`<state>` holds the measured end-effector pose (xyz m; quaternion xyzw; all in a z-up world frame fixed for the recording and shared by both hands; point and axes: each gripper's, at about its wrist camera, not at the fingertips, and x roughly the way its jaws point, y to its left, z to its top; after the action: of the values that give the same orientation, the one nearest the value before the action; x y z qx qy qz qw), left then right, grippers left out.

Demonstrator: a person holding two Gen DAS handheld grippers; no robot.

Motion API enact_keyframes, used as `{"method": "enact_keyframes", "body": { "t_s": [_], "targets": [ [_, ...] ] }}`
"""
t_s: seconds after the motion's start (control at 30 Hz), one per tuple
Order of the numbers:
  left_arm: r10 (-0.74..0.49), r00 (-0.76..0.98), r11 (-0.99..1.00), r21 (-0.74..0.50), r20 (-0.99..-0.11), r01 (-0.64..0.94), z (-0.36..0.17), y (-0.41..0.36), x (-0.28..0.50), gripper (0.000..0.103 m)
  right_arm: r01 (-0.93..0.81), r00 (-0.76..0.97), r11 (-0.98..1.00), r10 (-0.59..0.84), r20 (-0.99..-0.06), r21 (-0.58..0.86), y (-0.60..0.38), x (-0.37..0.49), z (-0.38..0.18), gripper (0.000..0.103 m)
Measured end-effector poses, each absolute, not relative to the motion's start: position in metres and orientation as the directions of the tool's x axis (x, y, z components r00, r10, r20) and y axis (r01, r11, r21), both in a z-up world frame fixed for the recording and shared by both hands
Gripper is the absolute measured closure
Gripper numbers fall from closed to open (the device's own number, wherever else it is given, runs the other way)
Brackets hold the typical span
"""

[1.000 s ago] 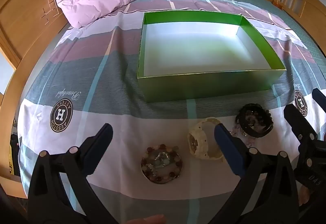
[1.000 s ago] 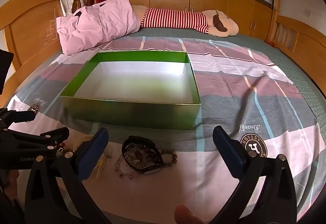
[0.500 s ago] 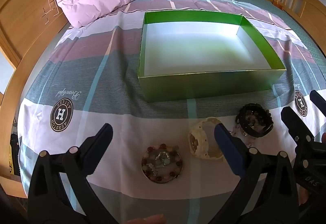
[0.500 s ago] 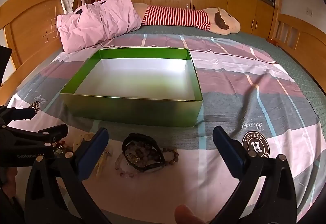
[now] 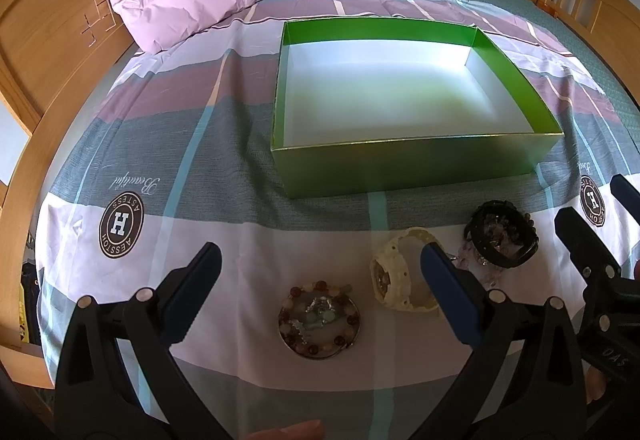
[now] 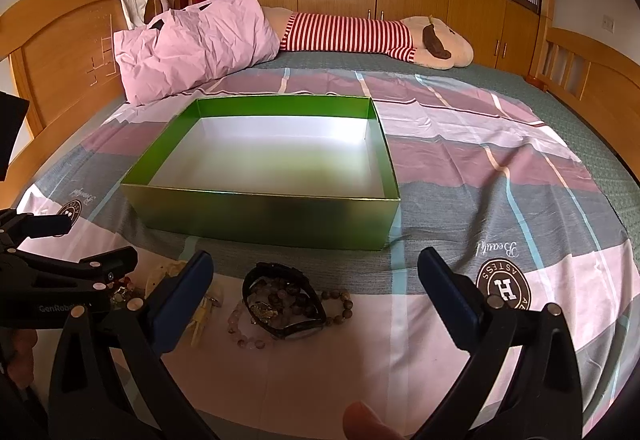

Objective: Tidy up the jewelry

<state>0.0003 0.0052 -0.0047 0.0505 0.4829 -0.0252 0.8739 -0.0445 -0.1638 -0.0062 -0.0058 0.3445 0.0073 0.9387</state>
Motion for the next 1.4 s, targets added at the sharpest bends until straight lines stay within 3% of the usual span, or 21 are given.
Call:
{"method": "enact_keyframes", "body": {
  "t_s": [1.4],
  "targets": [
    [0.021,0.515,0.992,0.083,-0.857,0.096,-0.0108,0.0070,0.0000,0.002,-0.042,0.751,0.999,0.024,-0.660,-0.012,-0.1569,-0.0443,-0.0128,0.001]
  ]
}}
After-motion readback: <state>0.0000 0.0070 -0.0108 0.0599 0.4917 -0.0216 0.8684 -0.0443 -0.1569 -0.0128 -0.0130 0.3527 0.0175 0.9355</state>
